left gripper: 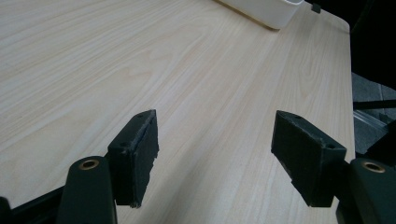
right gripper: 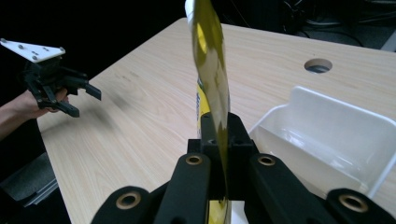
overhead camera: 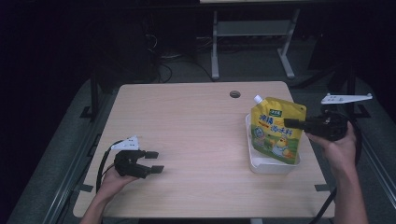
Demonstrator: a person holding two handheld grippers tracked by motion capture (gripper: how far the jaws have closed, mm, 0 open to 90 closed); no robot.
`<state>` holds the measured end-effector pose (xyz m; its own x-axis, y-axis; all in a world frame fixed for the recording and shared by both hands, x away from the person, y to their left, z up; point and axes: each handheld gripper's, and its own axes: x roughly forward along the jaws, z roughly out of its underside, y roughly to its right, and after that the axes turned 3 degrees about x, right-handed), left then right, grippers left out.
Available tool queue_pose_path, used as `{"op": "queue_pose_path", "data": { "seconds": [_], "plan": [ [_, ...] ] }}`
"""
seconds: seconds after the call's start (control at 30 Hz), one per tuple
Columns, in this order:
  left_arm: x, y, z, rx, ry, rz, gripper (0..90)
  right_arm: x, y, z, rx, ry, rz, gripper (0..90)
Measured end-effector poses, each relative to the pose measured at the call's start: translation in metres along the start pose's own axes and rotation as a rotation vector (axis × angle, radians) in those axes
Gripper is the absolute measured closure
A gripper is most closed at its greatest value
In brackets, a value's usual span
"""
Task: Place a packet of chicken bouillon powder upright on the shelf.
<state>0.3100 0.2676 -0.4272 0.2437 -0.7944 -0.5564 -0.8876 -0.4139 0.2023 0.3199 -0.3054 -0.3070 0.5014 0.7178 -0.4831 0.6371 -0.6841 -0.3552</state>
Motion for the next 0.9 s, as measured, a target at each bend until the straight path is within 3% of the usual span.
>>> {"op": "queue_pose_path", "data": {
  "seconds": [0.53,0.9],
  "plan": [
    [-0.003,-0.002,0.001,-0.010,0.006,-0.008,31.3,0.017,0.013,0.018,0.041,-0.048,0.020,87.6],
    [0.000,-0.001,0.001,0.000,-0.009,-0.010,31.3,0.018,0.017,0.026,0.056,-0.068,0.029,86.1]
  ]
}}
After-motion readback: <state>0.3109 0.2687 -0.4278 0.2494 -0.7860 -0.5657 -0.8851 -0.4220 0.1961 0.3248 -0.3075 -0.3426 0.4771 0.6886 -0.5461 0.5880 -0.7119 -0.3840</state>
